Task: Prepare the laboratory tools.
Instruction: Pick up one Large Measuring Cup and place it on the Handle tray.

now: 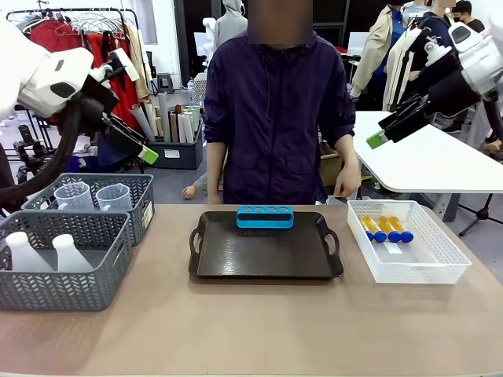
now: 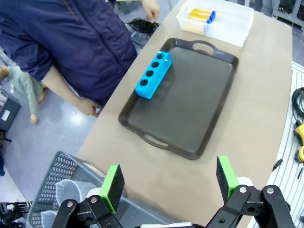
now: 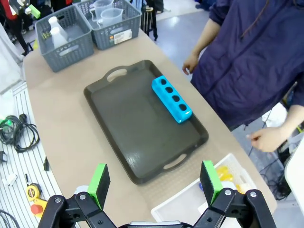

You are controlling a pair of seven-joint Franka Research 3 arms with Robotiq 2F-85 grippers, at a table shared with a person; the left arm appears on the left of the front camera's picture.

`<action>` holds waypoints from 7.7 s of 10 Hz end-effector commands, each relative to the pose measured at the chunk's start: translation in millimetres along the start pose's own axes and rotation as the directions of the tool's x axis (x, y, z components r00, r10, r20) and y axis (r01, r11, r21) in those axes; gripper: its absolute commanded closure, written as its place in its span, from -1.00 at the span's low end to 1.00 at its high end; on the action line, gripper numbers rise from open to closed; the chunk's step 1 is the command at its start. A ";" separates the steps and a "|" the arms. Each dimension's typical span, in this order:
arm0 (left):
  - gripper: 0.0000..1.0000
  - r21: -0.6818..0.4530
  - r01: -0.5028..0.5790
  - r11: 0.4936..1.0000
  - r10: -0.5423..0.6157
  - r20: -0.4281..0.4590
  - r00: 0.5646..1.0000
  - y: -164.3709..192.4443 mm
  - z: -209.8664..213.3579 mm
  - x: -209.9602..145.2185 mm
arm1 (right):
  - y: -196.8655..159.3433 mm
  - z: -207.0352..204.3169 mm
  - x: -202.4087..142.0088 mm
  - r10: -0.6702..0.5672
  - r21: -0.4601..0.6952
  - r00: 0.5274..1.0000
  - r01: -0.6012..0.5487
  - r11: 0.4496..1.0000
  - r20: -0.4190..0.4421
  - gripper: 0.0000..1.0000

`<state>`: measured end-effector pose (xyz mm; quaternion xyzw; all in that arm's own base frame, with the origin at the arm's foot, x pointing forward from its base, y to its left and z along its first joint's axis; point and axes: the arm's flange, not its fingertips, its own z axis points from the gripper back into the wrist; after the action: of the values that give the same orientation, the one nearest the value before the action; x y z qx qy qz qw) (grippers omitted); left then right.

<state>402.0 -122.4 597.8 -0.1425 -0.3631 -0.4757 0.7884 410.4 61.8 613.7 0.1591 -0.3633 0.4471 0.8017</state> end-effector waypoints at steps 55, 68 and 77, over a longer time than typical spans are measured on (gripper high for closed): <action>0.98 0.476 -0.556 0.682 0.729 -0.509 0.458 320.1 -114.4 -235.1 | -1.1 -0.5 -0.3 0.003 0.014 1.000 -0.003 1.000 0.015 -1.00; 1.00 0.469 -0.480 0.741 0.671 -0.504 0.544 258.8 -35.1 -131.8 | -1.1 -0.5 -0.3 0.003 0.014 1.000 -0.003 1.000 0.015 -1.00; 1.00 0.240 -0.160 0.958 0.284 -0.691 0.664 131.4 -17.5 4.0 | -1.1 -0.5 -0.3 0.003 0.014 1.000 -0.003 1.000 0.015 -1.00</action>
<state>526.3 -75.0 606.8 0.0606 -0.0392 -0.3434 0.9364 410.0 60.6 612.6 0.1595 -0.3589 0.4467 0.8039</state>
